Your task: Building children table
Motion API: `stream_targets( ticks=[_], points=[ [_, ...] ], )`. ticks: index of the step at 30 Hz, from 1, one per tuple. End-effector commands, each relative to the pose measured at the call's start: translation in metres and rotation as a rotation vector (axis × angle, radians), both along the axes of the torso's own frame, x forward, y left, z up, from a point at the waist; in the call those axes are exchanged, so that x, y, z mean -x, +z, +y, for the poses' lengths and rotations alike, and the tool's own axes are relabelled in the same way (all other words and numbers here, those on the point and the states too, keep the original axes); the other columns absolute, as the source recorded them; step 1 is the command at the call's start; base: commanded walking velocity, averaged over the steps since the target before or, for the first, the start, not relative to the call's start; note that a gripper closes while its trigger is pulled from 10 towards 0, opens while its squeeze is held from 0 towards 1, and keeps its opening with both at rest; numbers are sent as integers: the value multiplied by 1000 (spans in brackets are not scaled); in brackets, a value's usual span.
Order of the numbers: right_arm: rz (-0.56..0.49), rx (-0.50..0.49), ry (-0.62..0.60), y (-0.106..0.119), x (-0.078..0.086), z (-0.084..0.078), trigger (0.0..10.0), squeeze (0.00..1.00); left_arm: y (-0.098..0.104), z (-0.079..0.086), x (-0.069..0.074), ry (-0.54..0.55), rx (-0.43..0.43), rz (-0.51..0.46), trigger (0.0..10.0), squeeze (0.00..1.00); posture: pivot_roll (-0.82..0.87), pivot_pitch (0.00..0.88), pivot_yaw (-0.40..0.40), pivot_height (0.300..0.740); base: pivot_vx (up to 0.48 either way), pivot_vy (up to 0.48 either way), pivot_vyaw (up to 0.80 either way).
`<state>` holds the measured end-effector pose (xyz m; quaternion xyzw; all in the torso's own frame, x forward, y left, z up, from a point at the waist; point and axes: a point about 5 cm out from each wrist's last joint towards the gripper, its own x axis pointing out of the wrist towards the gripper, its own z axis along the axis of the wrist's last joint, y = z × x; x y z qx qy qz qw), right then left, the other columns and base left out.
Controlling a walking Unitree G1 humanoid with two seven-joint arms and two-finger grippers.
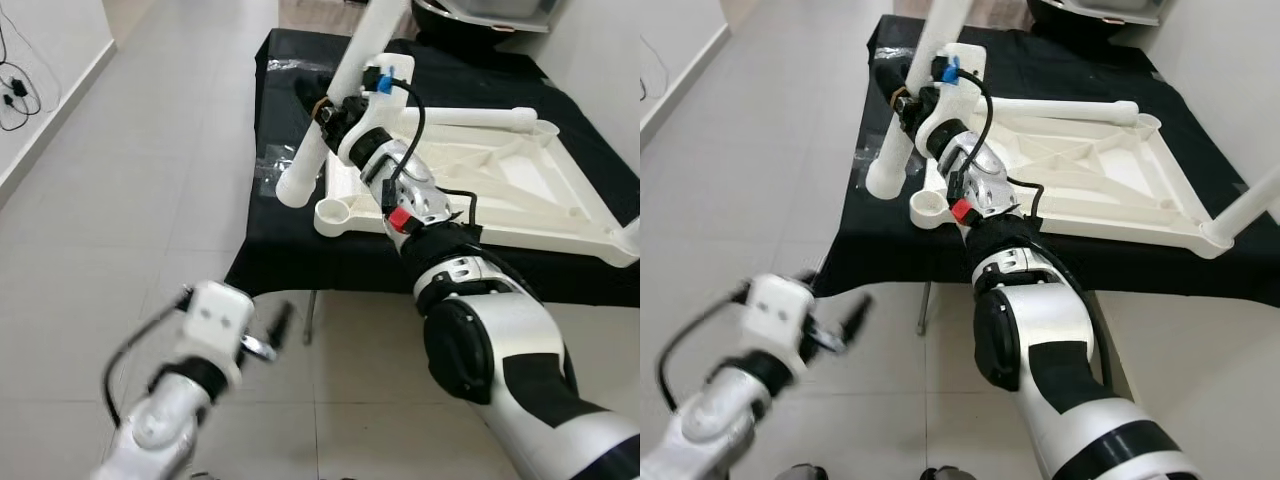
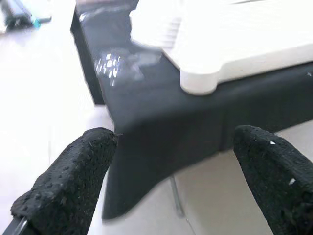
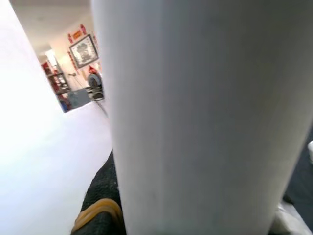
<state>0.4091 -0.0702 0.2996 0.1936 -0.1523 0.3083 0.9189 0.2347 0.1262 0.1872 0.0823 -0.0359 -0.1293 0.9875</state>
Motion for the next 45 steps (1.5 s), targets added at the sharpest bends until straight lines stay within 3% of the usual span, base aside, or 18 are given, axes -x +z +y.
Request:
stream_targets(
  ticks=[1, 2, 3, 4, 10, 16, 25, 31, 45],
  points=[
    [1, -17, 45, -2, 3, 4, 10000, 0, -6, 1, -5, 7, -31, 20, 10000, 1000, 146, 136, -132, 740, 0, 0, 0],
    [1, -23, 78, -7, 8, 10, 10000, 0, -5, 2, -17, 27, -81, 10, 10000, 1000, 140, 130, -126, 740, 0, 0, 0],
    [1, -23, 78, -7, 8, 10, 10000, 0, -5, 2, -17, 27, -81, 10, 10000, 1000, 140, 130, -126, 740, 0, 0, 0],
    [1, -24, 92, -9, 11, 13, 10000, 0, -6, 0, -23, 7, -81, 17, 10000, 0, 137, 125, -122, 740, 0, 0, 0],
    [19, -51, 174, -18, 26, 27, 10000, 0, -9, -11, -41, -96, -117, 26, 10000, 0, 136, 118, -112, 740, 0, 0, 0],
    [52, -40, 263, -29, 43, 36, 10000, 0, -7, -8, -51, -84, -143, 12, 10000, 0, 132, 113, -109, 740, 0, 0, 0],
    [84, 10, 304, -43, 55, 39, 10000, 0, -5, -4, -56, -69, -177, -9, 10000, 0, 136, 102, -109, 740, 0, 0, 0],
    [116, 29, 284, -49, 59, 32, 10000, 0, -7, -6, -56, -90, -176, -8, 10000, 0, 137, 104, -113, 740, 0, 0, 0],
    [113, 60, 169, -45, 47, 13, 10000, 0, -22, -18, -35, -115, -239, 13, 10000, 0, 136, 114, -110, 740, 0, 0, 0]
  ],
)
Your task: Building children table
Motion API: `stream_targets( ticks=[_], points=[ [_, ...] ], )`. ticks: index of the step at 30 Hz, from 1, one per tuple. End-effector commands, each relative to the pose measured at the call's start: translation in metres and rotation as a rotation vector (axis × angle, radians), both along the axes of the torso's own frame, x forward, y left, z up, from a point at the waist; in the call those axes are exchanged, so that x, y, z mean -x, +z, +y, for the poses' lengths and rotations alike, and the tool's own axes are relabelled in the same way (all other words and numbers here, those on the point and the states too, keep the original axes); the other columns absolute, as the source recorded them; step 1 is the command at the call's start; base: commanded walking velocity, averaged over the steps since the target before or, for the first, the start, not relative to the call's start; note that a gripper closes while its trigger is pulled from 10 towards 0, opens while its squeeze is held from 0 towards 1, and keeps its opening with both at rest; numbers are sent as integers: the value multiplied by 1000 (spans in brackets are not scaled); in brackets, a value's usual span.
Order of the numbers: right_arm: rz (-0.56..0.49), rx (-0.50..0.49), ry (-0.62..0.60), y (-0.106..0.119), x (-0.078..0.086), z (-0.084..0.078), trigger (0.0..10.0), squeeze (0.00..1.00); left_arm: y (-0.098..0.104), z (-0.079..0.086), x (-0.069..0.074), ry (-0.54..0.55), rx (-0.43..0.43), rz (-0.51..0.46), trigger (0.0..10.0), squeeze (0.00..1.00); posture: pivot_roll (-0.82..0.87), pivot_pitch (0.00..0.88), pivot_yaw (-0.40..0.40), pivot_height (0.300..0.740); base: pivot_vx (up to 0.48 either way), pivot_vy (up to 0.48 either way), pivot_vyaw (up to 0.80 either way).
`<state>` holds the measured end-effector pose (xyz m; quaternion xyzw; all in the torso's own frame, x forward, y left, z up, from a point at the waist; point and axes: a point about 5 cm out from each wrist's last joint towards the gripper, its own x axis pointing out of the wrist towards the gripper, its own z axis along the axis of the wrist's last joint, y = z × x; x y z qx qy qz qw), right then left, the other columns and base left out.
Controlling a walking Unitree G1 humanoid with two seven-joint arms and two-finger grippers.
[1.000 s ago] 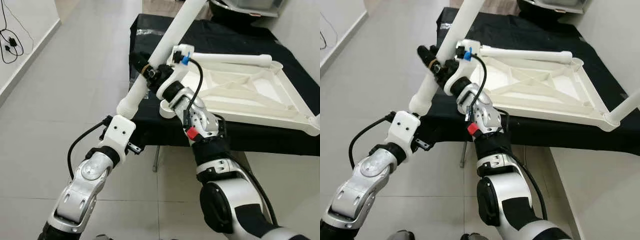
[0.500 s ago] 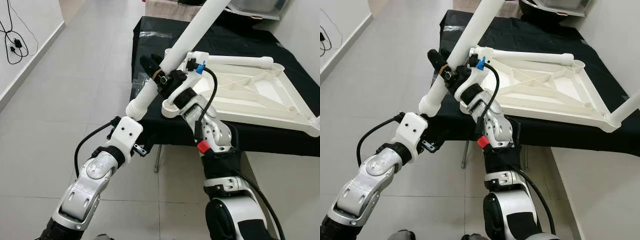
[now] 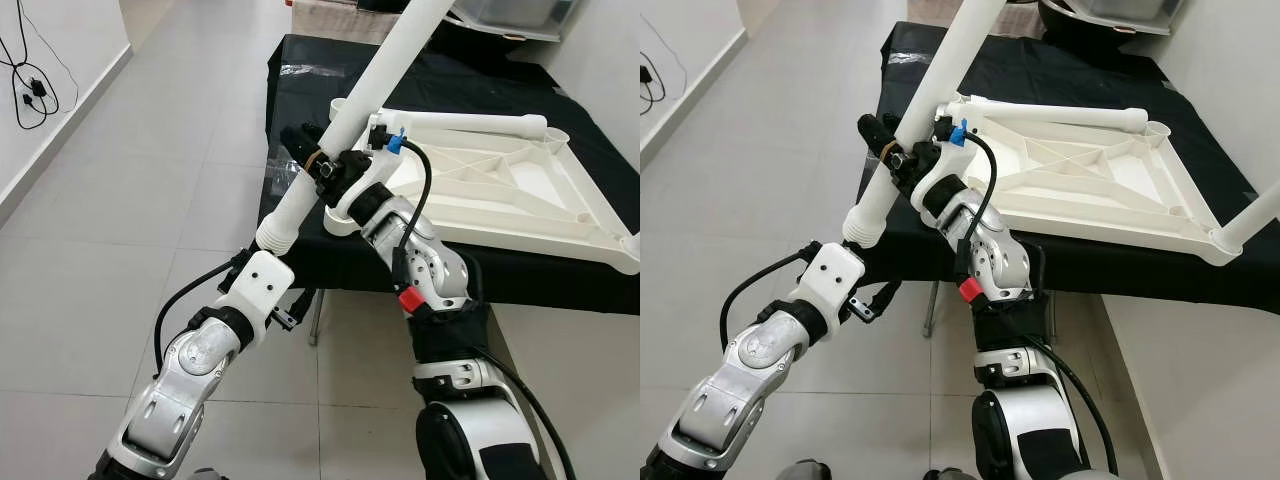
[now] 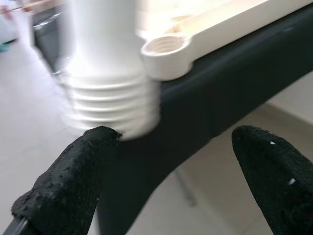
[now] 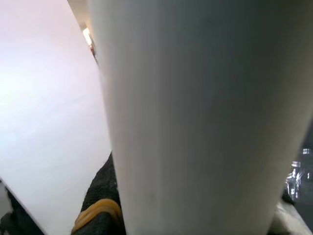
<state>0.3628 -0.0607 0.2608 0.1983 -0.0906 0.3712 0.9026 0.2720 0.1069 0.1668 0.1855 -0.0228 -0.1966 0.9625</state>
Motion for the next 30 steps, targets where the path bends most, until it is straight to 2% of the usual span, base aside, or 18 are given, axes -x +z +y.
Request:
stream_targets(
  ticks=[1, 10, 18, 22, 30],
  points=[
    [25, 18, 8, -6, 0, 2, 10000, 0, -2, 2, 3, 19, -17, 7, 10000, 0, 133, 115, -112, 740, 0, 0, 0],
    [35, -1, -45, -1, -8, -8, 10000, 0, 1, 4, 10, 33, -39, -22, 10000, 0, 139, 119, -116, 740, 0, 0, 0],
    [41, 15, 12, -8, 1, -3, 10000, 0, 3, 16, -1, 96, -20, -16, 10000, 0, 135, 120, -112, 740, 0, 0, 0],
    [41, 16, 15, -8, 2, -3, 10000, 0, 4, 17, -2, 96, -25, -21, 10000, 0, 135, 120, -112, 740, 0, 0, 0],
    [39, 1, 66, -8, 14, 5, 10000, 0, 2, 14, -8, 74, -36, -24, 10000, 0, 129, 117, -107, 740, 0, 0, 0]
  ],
)
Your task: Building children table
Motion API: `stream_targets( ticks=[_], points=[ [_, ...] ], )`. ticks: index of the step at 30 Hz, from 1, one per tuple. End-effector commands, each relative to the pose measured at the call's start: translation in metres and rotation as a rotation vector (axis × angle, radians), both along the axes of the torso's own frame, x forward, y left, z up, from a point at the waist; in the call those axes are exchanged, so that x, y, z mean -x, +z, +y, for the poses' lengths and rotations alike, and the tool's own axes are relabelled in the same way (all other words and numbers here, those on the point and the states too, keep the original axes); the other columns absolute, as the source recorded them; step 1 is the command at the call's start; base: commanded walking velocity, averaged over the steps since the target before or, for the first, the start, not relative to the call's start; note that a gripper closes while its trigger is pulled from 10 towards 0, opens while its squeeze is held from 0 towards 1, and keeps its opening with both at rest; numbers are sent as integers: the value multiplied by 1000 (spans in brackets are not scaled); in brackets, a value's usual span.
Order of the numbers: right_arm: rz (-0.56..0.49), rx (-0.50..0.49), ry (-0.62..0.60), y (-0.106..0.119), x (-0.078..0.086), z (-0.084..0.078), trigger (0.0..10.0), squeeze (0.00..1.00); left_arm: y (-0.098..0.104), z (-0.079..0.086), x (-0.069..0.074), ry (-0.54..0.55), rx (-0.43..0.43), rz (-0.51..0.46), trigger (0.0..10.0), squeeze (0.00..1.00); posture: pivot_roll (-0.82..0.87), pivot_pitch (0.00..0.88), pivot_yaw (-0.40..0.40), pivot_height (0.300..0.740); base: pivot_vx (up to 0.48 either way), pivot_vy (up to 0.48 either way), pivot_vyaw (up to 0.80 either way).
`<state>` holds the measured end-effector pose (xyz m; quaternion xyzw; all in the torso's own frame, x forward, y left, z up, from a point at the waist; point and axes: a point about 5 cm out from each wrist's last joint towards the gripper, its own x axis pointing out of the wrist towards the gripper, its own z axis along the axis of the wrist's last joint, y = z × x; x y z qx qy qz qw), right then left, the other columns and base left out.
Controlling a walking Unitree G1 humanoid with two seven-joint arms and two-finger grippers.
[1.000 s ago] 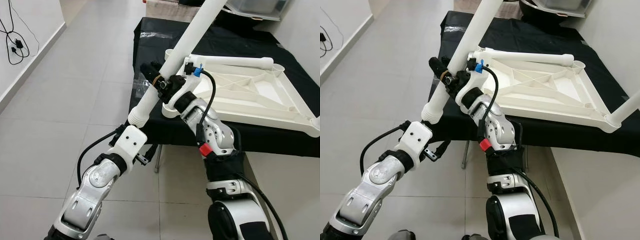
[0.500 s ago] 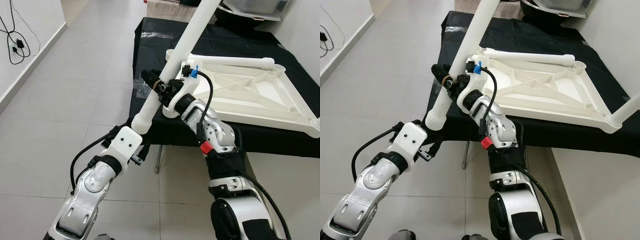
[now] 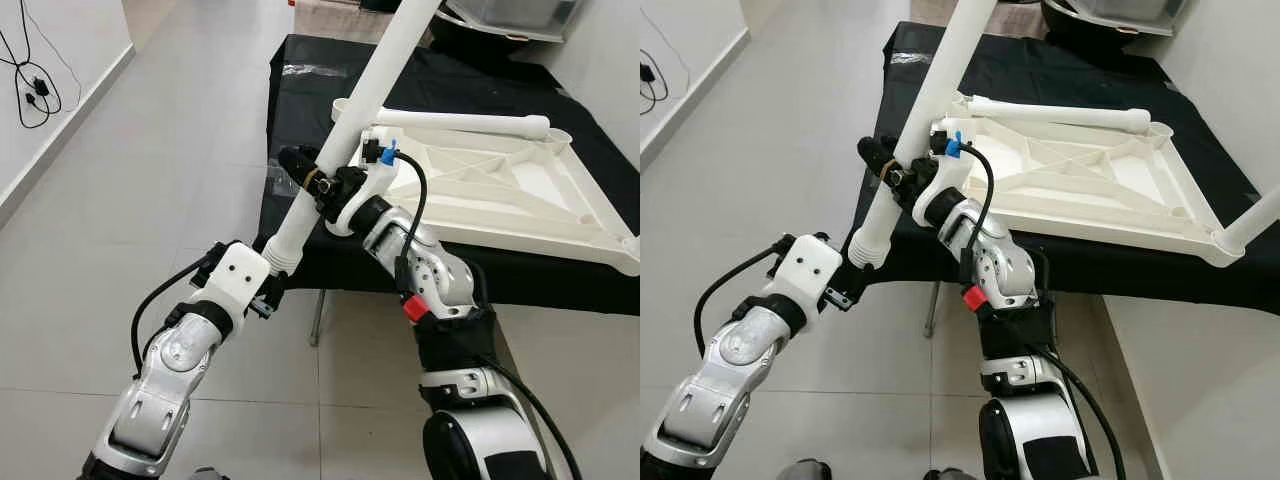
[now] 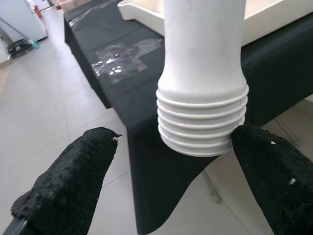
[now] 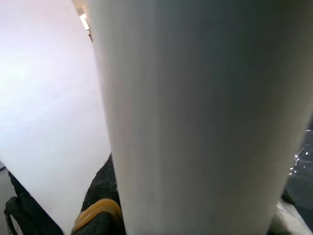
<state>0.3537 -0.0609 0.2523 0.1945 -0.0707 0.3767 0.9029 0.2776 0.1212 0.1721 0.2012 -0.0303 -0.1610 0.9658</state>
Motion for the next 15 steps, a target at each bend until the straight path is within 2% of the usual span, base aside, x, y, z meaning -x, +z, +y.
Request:
stream_targets(
  ticks=[1, 15],
  points=[
    [7, -27, 59, 1, 7, 7, 10000, 0, -3, -1, -3, 3, -11, 10, 10000, 0, 127, 115, -108, 740, 0, 0, 0],
    [19, -23, 155, -3, 28, 19, 10000, 0, -3, -3, -13, 6, 2, 2, 10000, 0, 123, 116, -105, 740, 0, 0, 0]
  ],
)
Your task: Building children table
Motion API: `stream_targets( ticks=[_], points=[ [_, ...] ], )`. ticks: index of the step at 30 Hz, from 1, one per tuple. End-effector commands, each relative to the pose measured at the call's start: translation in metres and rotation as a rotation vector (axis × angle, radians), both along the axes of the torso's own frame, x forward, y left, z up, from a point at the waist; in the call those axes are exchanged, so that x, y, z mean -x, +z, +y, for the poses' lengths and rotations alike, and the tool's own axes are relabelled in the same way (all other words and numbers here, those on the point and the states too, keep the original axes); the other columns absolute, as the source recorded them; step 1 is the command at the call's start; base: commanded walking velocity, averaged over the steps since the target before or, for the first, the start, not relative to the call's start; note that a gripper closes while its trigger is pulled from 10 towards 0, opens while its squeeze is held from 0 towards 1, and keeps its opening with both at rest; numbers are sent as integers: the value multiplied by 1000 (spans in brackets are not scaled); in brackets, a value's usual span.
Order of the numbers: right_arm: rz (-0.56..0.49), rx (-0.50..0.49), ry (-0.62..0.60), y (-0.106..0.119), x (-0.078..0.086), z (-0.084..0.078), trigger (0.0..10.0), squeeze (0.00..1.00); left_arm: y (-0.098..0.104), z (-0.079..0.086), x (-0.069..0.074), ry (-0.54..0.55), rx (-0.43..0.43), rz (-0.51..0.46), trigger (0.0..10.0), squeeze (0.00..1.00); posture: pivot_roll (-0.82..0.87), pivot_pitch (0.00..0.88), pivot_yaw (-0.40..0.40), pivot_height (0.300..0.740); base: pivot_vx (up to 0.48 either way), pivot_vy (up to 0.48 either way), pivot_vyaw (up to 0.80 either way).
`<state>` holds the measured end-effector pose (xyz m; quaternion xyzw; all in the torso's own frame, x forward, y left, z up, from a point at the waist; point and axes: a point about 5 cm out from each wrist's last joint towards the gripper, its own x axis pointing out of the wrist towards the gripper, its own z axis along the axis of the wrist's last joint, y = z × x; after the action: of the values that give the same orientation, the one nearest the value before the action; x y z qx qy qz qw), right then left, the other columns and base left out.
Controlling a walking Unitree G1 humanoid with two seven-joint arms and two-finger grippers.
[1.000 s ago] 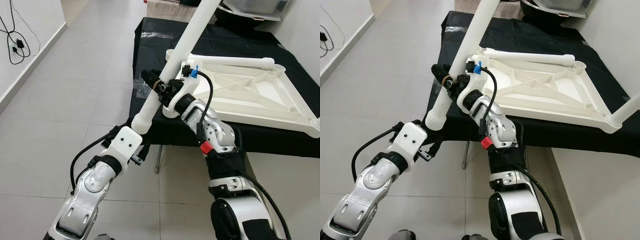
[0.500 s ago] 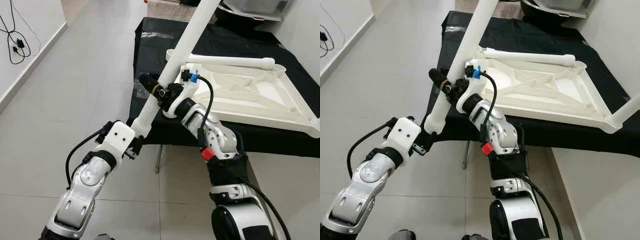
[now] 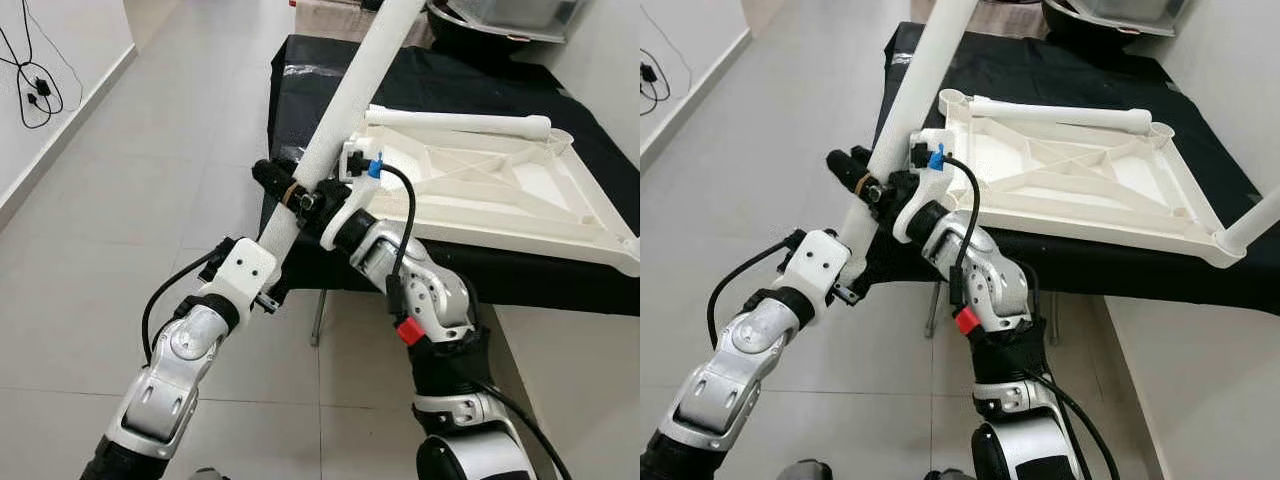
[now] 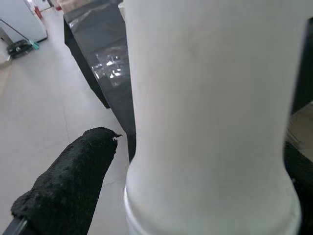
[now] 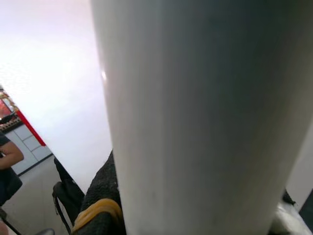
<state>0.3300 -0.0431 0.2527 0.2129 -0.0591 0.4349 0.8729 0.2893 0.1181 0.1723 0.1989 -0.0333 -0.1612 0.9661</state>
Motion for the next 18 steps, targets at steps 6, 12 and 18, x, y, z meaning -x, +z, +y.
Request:
stream_targets(
  ticks=[6, 12, 18],
  points=[
    [15, 10, 24, -3, 6, 1, 10000, 0, -5, -1, -1, 3, 3, 10, 10000, 0, 122, 118, -105, 740, 0, 0, 0],
    [12, 12, 28, -2, 8, 2, 10000, 0, -8, -5, 3, -17, 10, 12, 0, 0, 120, 115, -106, 740, 0, 0, 0],
    [12, 41, 19, -5, 9, 2, 10000, 0, -10, -6, 4, -21, 17, 13, 0, 0, 122, 113, -108, 740, 0, 0, 0]
  ],
)
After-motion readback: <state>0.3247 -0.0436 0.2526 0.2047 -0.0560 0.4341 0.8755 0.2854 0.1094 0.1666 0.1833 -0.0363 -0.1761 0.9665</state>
